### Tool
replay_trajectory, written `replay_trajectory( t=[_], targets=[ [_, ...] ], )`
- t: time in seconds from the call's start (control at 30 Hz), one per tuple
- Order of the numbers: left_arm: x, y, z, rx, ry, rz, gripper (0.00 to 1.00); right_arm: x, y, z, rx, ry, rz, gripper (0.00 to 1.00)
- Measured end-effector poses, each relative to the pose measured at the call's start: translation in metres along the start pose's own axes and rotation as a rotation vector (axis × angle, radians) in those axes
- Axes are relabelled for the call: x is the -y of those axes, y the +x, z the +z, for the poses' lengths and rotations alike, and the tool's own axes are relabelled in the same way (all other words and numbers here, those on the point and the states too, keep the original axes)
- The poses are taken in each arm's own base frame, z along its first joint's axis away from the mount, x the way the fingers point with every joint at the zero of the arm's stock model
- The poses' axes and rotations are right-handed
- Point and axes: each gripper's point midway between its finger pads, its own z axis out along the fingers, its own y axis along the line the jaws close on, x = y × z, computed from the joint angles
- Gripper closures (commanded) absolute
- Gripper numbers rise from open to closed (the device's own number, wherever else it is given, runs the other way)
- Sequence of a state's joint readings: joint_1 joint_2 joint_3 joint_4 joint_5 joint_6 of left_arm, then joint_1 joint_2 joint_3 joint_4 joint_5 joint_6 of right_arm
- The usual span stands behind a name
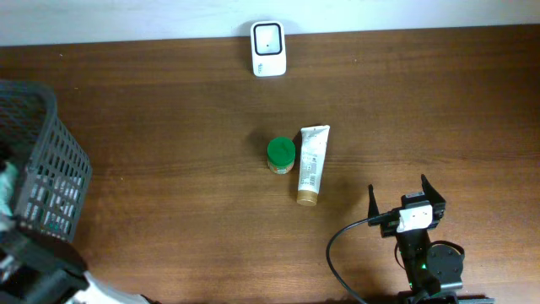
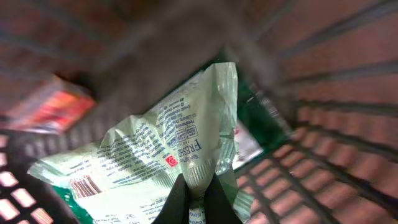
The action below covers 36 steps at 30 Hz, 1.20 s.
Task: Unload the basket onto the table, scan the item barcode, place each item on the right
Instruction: 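Reach the left gripper into the basket and grasp the light-green glove packet, then place the glove packet on the table beside the jar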
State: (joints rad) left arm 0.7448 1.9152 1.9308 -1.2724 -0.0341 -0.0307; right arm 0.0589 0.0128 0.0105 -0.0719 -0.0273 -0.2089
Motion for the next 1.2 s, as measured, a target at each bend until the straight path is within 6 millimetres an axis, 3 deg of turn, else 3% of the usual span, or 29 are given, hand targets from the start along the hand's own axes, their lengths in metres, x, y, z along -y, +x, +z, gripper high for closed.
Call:
replay_trajectory(
  t=[0.03, 0.13, 0.2, 0.27, 0.37, 0.53, 0.63, 0.77, 1.0, 1.13, 1.2],
  targets=[
    [0.005, -0.009, -0.034, 0.093, 0.009, 0.005, 1.00, 0.000, 0.000, 0.000, 0.000, 0.000, 0.000, 0.02],
    [0.028, -0.017, -0.098, 0.274, 0.062, 0.033, 1.00, 0.000, 0.000, 0.000, 0.000, 0.000, 0.000, 0.02],
    [0.056, -0.012, -0.150, 0.407, 0.123, 0.091, 1.00, 0.000, 0.000, 0.000, 0.000, 0.000, 0.000, 0.01],
    [0.081, -0.002, -0.182, 0.483, 0.170, 0.149, 1.00, 0.000, 0.000, 0.000, 0.000, 0.000, 0.000, 0.02],
    [0.125, 0.023, -0.218, 0.547, 0.266, 0.264, 1.00, 0.000, 0.000, 0.000, 0.000, 0.000, 0.000, 0.02],
    [0.196, 0.073, -0.232, 0.501, 0.396, 0.471, 1.00, 0.000, 0.000, 0.000, 0.000, 0.000, 0.000, 0.02],
    [0.232, 0.105, -0.227, 0.454, 0.451, 0.587, 1.00, 0.000, 0.000, 0.000, 0.000, 0.000, 0.000, 0.02],
    [0.264, 0.155, -0.195, 0.325, 0.471, 0.721, 1.00, 0.000, 0.000, 0.000, 0.000, 0.000, 0.000, 0.02],
    [0.312, 0.243, -0.106, 0.160, 0.487, 0.872, 1.00, 0.000, 0.000, 0.000, 0.000, 0.000, 0.000, 0.02],
    [0.321, 0.292, -0.049, 0.103, 0.492, 0.909, 1.00, 0.000, 0.000, 0.000, 0.001, 0.000, 0.000, 0.02],
    [0.328, 0.308, -0.032, 0.116, 0.521, 0.910, 1.00, 0.000, 0.000, 0.000, 0.001, 0.000, 0.000, 0.02]
  ],
)
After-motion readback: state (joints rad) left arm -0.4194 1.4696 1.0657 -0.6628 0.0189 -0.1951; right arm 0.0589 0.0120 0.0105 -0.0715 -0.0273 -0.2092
